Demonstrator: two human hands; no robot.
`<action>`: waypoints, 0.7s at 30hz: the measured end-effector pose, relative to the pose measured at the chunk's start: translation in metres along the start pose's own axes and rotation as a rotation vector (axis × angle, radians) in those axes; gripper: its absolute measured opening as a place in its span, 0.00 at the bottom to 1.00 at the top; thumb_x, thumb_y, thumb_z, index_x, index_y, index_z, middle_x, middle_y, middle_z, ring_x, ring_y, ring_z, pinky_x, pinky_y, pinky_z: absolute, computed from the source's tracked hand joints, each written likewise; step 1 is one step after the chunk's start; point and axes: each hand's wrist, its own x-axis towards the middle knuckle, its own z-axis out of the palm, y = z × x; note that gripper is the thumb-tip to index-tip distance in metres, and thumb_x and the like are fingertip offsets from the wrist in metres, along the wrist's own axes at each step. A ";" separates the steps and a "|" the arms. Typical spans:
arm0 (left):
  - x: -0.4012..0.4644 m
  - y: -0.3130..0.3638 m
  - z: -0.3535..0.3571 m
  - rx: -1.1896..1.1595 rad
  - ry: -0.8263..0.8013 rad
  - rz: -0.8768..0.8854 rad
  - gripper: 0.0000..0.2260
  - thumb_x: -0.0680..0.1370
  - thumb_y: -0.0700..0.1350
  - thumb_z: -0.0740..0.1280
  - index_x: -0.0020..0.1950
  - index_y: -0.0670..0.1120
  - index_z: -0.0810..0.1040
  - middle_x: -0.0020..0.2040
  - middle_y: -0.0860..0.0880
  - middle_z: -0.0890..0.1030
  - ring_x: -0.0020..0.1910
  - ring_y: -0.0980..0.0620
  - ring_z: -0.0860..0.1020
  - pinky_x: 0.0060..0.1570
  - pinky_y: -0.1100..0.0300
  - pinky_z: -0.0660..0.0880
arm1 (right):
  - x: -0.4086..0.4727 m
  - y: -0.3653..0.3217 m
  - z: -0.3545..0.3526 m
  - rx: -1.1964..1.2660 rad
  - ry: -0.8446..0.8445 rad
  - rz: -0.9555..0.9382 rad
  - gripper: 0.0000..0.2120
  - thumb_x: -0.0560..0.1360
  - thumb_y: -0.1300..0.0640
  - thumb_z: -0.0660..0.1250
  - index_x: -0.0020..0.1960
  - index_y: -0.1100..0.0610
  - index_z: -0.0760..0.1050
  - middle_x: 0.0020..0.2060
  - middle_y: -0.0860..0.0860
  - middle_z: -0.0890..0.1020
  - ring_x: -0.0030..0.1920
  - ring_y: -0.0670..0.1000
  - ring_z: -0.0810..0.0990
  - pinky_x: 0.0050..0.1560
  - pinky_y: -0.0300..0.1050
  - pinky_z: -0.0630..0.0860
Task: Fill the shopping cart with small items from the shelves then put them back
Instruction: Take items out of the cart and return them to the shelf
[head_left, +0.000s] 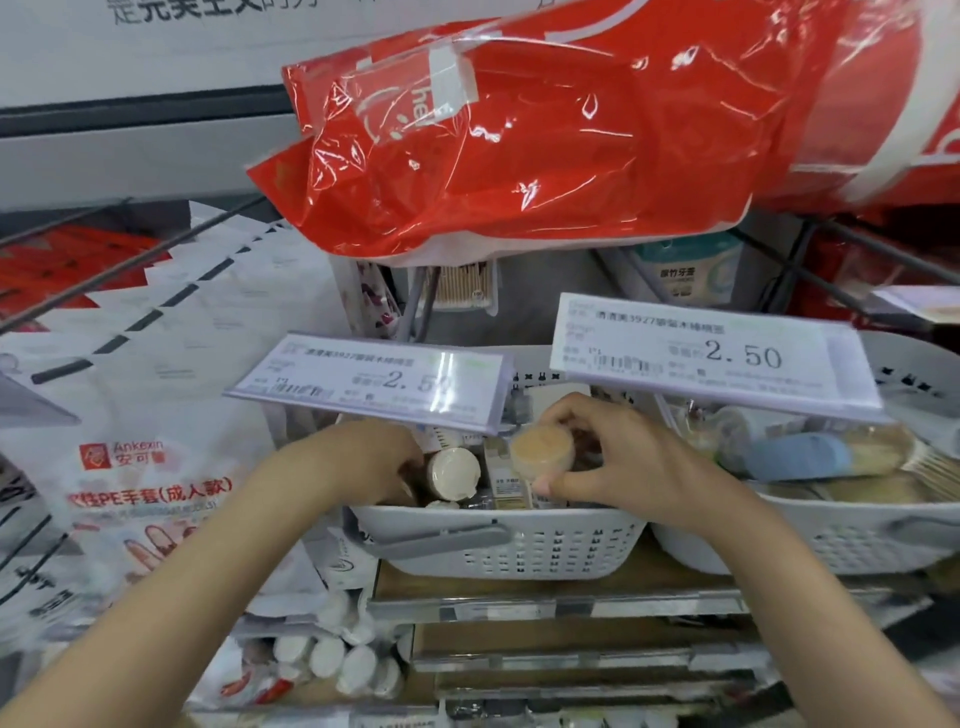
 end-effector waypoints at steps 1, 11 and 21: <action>0.002 0.001 -0.002 0.042 -0.038 -0.014 0.11 0.77 0.48 0.65 0.58 0.49 0.76 0.45 0.54 0.76 0.41 0.55 0.74 0.34 0.66 0.68 | 0.000 0.000 0.000 -0.015 -0.018 0.013 0.20 0.64 0.44 0.76 0.52 0.46 0.74 0.47 0.42 0.80 0.48 0.42 0.78 0.51 0.44 0.77; 0.009 -0.005 -0.006 0.158 -0.125 -0.016 0.14 0.73 0.49 0.66 0.58 0.52 0.78 0.53 0.52 0.80 0.50 0.52 0.78 0.50 0.56 0.78 | -0.005 -0.007 -0.003 -0.142 -0.013 0.048 0.20 0.64 0.39 0.74 0.51 0.42 0.71 0.48 0.40 0.80 0.48 0.43 0.78 0.49 0.42 0.75; -0.082 0.005 0.013 -0.644 0.610 0.133 0.20 0.67 0.44 0.74 0.54 0.59 0.74 0.50 0.63 0.78 0.49 0.68 0.76 0.43 0.75 0.71 | -0.009 -0.004 0.001 -0.040 0.130 -0.004 0.23 0.63 0.41 0.76 0.54 0.43 0.73 0.49 0.38 0.80 0.49 0.40 0.78 0.47 0.39 0.75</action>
